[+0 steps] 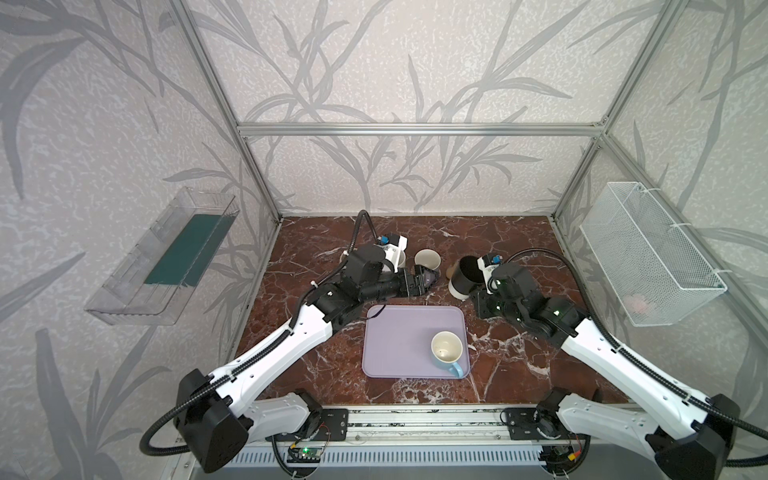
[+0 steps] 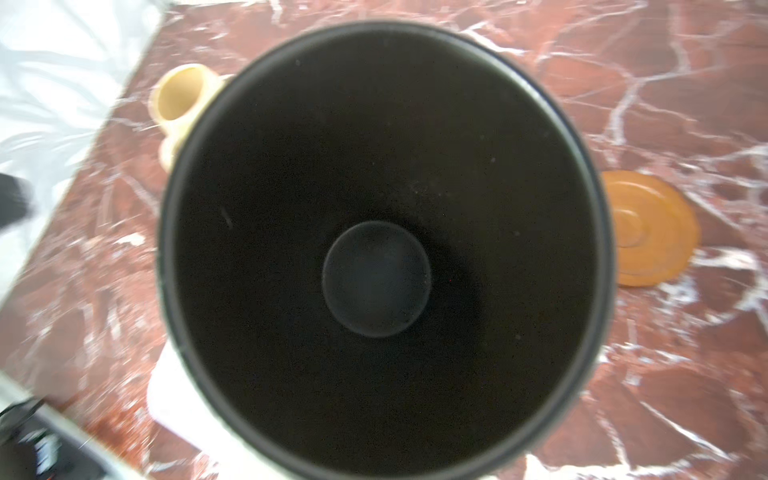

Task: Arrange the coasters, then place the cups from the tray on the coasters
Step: 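Carry the black mug with the right gripper toward the paw-shaped cork coaster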

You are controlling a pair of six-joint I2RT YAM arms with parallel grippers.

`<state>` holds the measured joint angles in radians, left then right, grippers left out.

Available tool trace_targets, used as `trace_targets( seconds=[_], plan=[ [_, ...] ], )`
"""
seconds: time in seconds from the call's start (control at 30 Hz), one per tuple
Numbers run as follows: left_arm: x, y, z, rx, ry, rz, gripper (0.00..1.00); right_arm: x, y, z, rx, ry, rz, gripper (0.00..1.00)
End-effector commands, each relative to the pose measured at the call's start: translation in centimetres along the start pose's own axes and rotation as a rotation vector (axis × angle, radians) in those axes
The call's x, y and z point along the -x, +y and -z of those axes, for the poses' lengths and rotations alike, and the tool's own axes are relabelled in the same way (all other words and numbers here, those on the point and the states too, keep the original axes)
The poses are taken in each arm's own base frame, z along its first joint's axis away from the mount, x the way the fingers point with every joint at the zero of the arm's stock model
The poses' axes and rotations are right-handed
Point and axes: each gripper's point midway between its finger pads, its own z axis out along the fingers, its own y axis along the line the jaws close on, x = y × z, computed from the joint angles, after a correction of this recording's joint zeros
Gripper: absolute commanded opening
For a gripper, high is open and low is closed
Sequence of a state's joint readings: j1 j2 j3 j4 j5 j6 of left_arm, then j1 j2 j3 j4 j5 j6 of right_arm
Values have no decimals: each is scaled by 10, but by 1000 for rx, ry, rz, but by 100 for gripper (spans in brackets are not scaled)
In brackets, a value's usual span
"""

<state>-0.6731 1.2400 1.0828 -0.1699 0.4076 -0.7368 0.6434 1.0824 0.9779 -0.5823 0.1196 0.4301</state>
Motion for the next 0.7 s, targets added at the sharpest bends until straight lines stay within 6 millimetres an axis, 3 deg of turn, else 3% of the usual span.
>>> trace_targets(
  seconds=[0.0, 0.27, 0.67],
  plan=[
    [12, -1, -6, 14, -34, -5, 99, 53, 2, 11, -16, -156, -41, 0],
    [18, 7, -31, 32, -24, 47, 100, 63, -15, -14, -122, -124, -31, 0],
    [18, 26, -75, 73, 35, 96, 99, 69, -48, -80, -227, -63, -11, 0]
  ],
)
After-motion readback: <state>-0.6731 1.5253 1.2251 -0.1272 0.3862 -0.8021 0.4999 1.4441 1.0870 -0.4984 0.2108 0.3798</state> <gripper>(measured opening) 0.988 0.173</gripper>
